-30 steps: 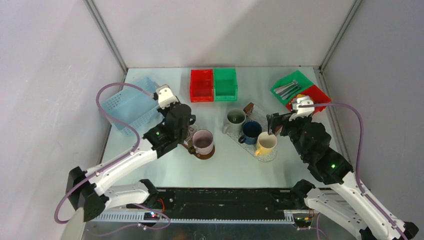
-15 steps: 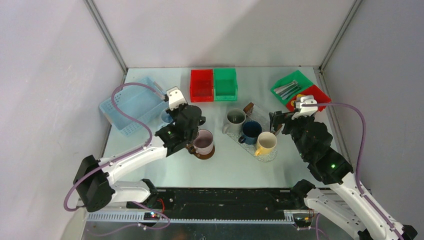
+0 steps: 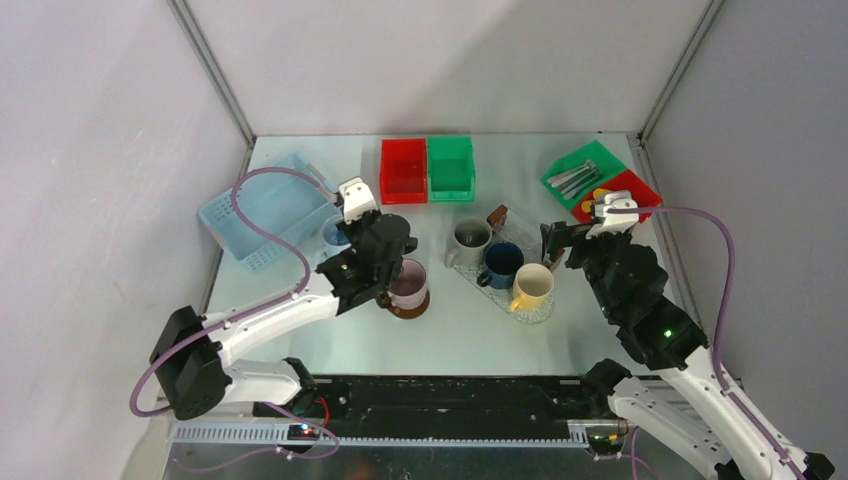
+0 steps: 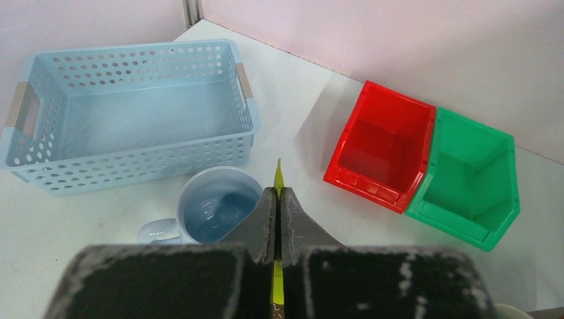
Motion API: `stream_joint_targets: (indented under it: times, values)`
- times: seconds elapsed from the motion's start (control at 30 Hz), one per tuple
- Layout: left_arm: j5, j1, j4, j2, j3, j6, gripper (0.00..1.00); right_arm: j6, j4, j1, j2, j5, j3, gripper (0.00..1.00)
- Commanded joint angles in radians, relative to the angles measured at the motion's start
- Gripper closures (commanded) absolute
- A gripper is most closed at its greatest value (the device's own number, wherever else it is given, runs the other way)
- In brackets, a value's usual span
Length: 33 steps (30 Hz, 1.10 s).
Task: Prepare toiletry sets of a toothbrush and toothpaste on the tray
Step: Place the toothpaste in the toothpaste holder.
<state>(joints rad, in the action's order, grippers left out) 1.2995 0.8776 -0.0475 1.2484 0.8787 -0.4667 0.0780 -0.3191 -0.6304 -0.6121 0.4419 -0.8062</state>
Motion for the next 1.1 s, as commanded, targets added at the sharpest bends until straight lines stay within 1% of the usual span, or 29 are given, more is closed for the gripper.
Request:
stream_joint_targets:
  times: [0.0,0.1,0.23,0.33,0.67,1.07]
  values:
    - [0.067,0.012,-0.021,-0.030,0.017,0.006,1.00,0.004,0.029,0.004,0.008,0.014,0.001,0.01]
    - [0.073,0.011,-0.022,-0.051,0.015,0.008,1.00,0.005,0.028,0.006,0.007,0.015,0.001,0.01]
    - [0.069,0.012,-0.077,-0.062,-0.010,0.035,1.00,0.009,0.027,0.005,0.002,0.012,0.001,0.01]
    - [0.070,0.010,-0.109,-0.044,-0.025,0.049,1.00,0.009,0.026,0.005,0.001,0.011,0.001,0.01]
    - [0.079,0.010,-0.104,-0.003,-0.032,0.029,1.00,0.010,0.025,0.007,0.008,0.014,0.006,0.01]
    - [0.087,0.008,-0.234,0.056,-0.092,0.036,1.00,0.009,0.031,0.007,0.011,0.012,0.015,0.01]
